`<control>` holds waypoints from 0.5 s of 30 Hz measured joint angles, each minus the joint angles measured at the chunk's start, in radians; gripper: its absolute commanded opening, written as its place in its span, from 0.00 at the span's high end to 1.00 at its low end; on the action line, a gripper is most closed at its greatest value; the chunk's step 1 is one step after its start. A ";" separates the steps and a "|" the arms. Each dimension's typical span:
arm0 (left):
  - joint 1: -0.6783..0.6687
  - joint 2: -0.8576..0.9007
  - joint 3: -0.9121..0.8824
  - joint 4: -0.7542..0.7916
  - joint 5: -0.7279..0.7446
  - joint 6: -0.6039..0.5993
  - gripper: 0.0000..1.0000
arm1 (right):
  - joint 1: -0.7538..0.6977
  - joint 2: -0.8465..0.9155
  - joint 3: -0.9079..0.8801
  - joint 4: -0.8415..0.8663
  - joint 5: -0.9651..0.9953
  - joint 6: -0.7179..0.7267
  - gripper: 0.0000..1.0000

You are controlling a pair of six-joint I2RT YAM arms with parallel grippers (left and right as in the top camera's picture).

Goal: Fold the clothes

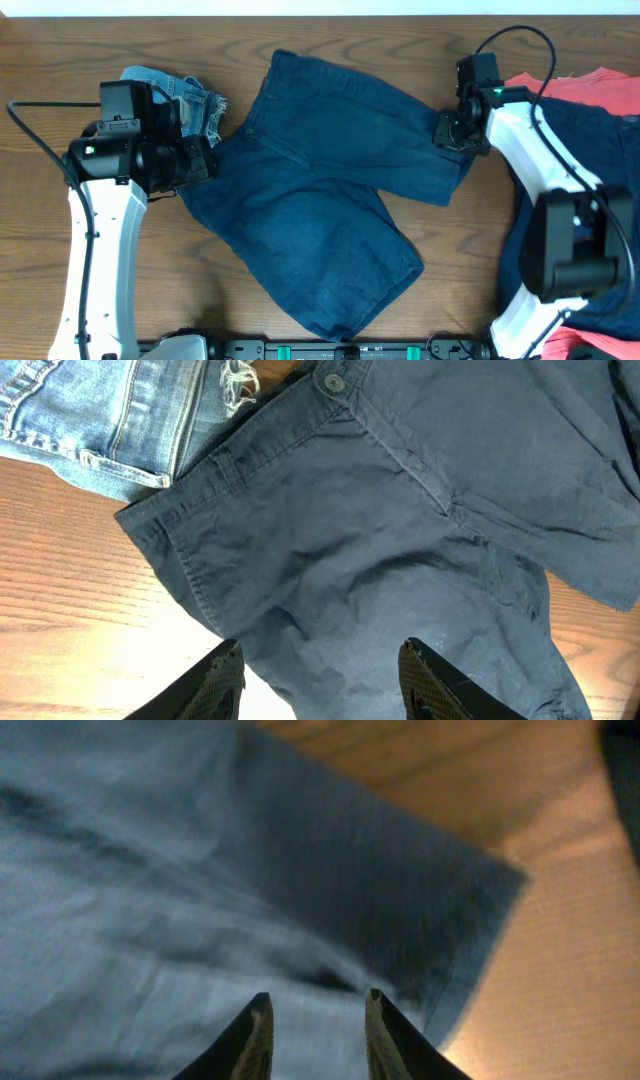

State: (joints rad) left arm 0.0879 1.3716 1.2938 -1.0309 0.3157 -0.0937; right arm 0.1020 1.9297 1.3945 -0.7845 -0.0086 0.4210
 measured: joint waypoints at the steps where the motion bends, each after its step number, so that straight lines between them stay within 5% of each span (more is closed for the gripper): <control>1: 0.000 0.000 0.000 0.000 0.000 0.000 0.48 | -0.005 0.017 0.000 0.013 0.000 0.008 0.66; 7: 0.000 0.000 0.000 -0.002 0.000 0.000 0.47 | -0.032 0.069 0.000 0.038 -0.004 0.063 0.49; 15: 0.000 0.000 0.000 0.002 0.000 0.000 0.47 | -0.032 0.068 0.000 -0.052 -0.016 0.074 0.61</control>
State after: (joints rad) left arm 0.0879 1.3720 1.2938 -1.0290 0.3161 -0.0937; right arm 0.0696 1.9980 1.3949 -0.8364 -0.0242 0.4946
